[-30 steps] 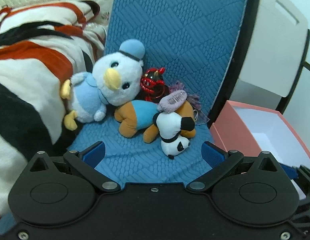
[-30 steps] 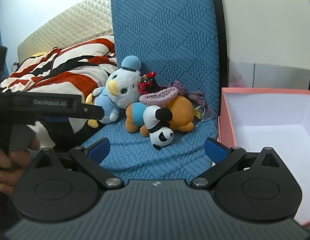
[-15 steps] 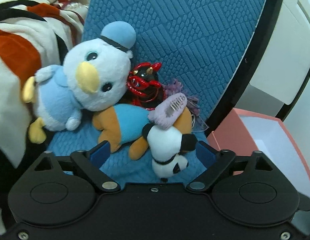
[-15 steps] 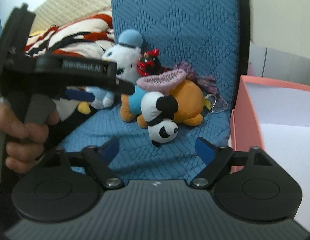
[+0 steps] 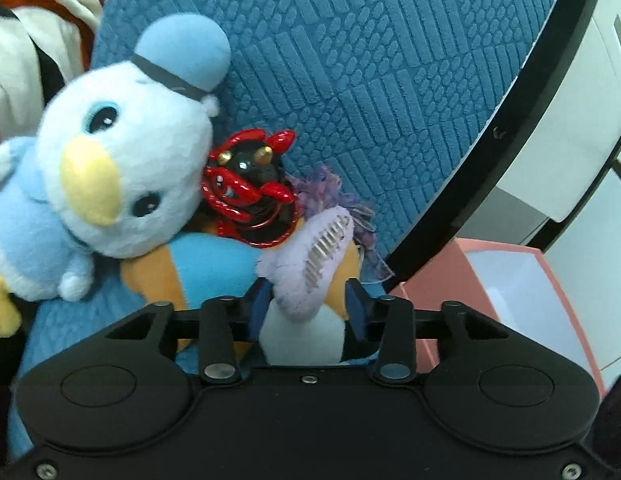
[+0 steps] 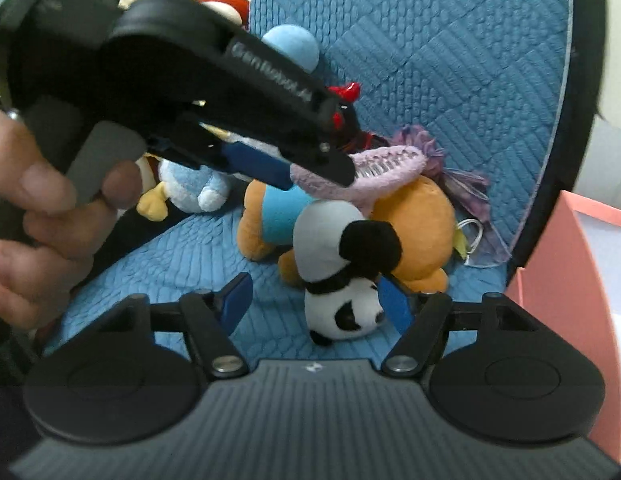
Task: Organize objects
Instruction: 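Close the left gripper on the lavender plush while the right gripper grasps the panda plush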
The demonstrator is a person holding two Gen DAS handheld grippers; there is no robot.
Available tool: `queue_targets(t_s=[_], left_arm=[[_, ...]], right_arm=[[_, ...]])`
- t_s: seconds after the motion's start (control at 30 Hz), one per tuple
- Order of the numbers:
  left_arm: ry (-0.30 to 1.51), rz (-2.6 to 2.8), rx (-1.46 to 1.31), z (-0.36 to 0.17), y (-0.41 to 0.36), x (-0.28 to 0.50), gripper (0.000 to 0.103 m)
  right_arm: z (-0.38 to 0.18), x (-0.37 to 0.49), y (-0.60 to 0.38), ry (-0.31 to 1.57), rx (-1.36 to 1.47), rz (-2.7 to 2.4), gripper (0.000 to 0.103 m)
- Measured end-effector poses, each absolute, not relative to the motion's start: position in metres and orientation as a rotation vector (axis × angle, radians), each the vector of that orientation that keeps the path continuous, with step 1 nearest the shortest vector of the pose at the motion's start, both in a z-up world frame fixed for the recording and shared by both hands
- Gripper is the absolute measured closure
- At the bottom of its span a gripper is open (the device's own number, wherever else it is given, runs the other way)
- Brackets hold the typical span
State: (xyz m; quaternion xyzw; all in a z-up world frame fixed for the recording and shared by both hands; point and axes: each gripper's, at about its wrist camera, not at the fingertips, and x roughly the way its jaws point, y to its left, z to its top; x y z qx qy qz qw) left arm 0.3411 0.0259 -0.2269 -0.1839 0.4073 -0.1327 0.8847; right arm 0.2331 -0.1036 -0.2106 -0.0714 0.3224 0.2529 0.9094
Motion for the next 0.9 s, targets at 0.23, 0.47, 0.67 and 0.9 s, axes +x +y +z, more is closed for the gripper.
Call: queue_targets(t_s=[0.23,0.47,0.67,0.9], left_arm=[[0.886,-0.304,-0.445,-0.236,0.034,0.355,0.075],[0.894,-0.309,-0.471,-0.240,0.035,0.359,0.081],[0.886,-0.304,-0.526,-0.242,0.043,0.355,0.085],[0.890,-0.276,-0.561,-0.245,0.051,0.347,0.088]], right_arm=[[-0.225,0.252,-0.095,0.700,-0.167,0.527,0.036],[-0.229,0.258,-0.089,0.690,-0.211,0.506,0.047],[-0.218,0.261,-0.094,0.736,-0.218,0.500,0.064],[-0.210,0.248,-0.100,0.738,-0.227,0.476,0.088]])
